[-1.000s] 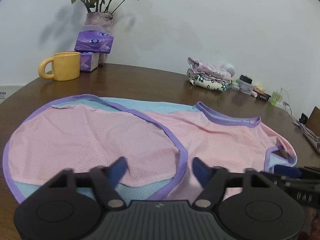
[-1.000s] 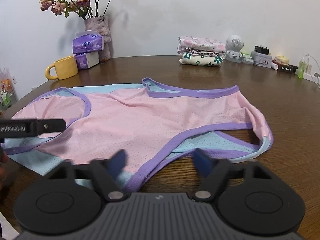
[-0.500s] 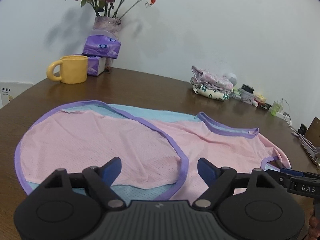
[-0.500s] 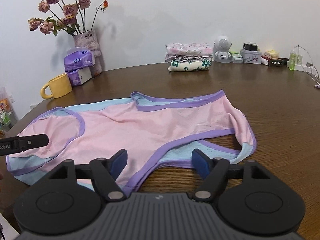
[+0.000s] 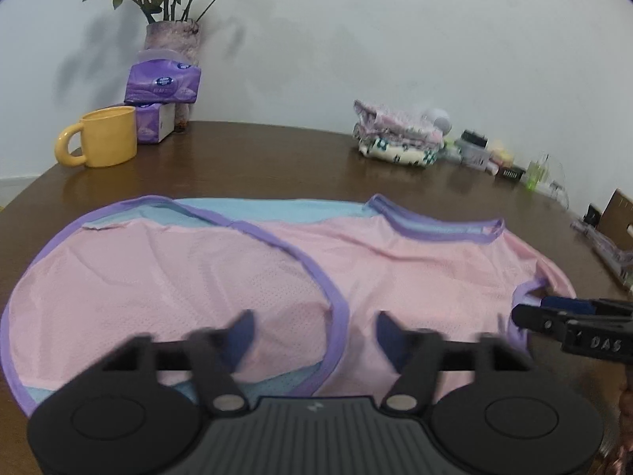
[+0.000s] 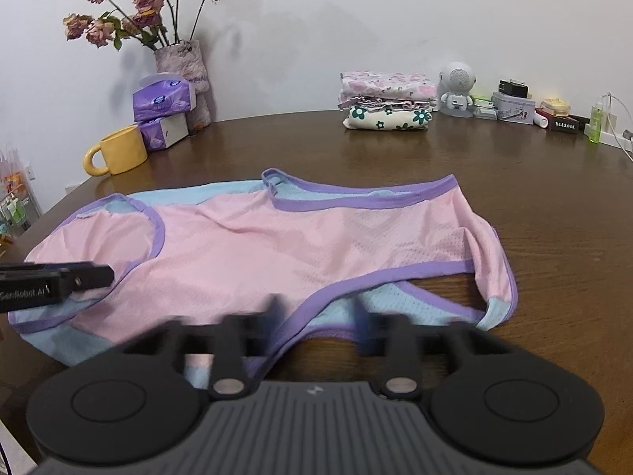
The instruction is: Fold clothes
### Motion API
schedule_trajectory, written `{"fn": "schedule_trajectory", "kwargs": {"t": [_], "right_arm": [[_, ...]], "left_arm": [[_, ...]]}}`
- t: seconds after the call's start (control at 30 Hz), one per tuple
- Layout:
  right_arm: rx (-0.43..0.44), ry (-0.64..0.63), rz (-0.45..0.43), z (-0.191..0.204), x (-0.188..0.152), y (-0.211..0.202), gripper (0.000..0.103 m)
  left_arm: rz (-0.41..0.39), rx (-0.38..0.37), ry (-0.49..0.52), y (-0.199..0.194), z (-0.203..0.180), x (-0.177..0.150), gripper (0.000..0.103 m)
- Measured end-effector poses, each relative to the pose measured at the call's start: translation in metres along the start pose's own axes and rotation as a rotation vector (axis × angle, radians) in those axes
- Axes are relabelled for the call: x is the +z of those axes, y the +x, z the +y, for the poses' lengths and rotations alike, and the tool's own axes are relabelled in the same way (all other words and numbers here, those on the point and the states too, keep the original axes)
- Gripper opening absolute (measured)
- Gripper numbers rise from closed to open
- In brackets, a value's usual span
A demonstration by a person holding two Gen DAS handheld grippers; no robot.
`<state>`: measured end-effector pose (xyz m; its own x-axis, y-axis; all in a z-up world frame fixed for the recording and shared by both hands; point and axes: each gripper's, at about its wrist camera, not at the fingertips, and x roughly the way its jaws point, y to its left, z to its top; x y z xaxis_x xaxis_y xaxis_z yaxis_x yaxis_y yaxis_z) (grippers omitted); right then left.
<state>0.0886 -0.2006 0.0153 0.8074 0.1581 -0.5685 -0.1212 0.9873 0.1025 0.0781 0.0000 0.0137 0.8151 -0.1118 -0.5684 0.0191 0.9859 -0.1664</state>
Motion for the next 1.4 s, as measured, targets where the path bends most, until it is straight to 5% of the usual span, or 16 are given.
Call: {"fn": "schedule_trajectory", "kwargs": {"t": [0.23, 0.33, 0.37, 0.43, 0.47, 0.53, 0.7, 0.87, 0.97, 1.13, 1.4], "right_arm": [[0.002, 0.003, 0.034, -0.012, 0.009, 0.009, 0.059], [0.039, 0.028, 0.068, -0.018, 0.012, 0.018, 0.057], [0.054, 0.037, 0.081, -0.019, 0.013, 0.021, 0.045], [0.068, 0.048, 0.092, -0.020, 0.013, 0.025, 0.020], [0.066, 0.047, 0.093, -0.021, 0.014, 0.026, 0.009], [0.059, 0.043, 0.095, -0.022, 0.014, 0.028, 0.006], [0.053, 0.052, 0.098, -0.026, 0.015, 0.027, 0.009], [0.064, -0.023, 0.084, -0.026, 0.014, 0.006, 0.034], [0.026, -0.103, 0.094, -0.026, 0.011, 0.002, 0.038], [0.111, -0.180, 0.122, -0.020, 0.014, 0.001, 0.038], [0.157, -0.492, 0.180, 0.001, 0.015, -0.004, 0.038]], "left_arm": [[0.030, -0.023, 0.033, 0.010, -0.008, 0.009, 0.067], [0.064, -0.037, 0.041, 0.018, -0.011, 0.010, 0.042], [0.077, -0.043, 0.042, 0.021, -0.012, 0.010, 0.025], [0.099, -0.044, 0.054, 0.026, -0.014, 0.009, 0.009], [0.094, -0.035, 0.068, 0.027, -0.016, 0.008, 0.007], [0.084, -0.016, 0.098, 0.029, -0.019, 0.007, 0.006], [0.083, -0.035, 0.070, 0.028, -0.016, 0.008, 0.012], [0.061, -0.023, 0.011, 0.010, 0.003, 0.009, 0.049], [0.044, 0.045, -0.008, -0.003, 0.020, 0.009, 0.050], [0.056, 0.144, -0.044, -0.020, 0.048, 0.002, 0.053], [0.098, 0.153, -0.074, -0.041, 0.066, -0.011, 0.054]]}}
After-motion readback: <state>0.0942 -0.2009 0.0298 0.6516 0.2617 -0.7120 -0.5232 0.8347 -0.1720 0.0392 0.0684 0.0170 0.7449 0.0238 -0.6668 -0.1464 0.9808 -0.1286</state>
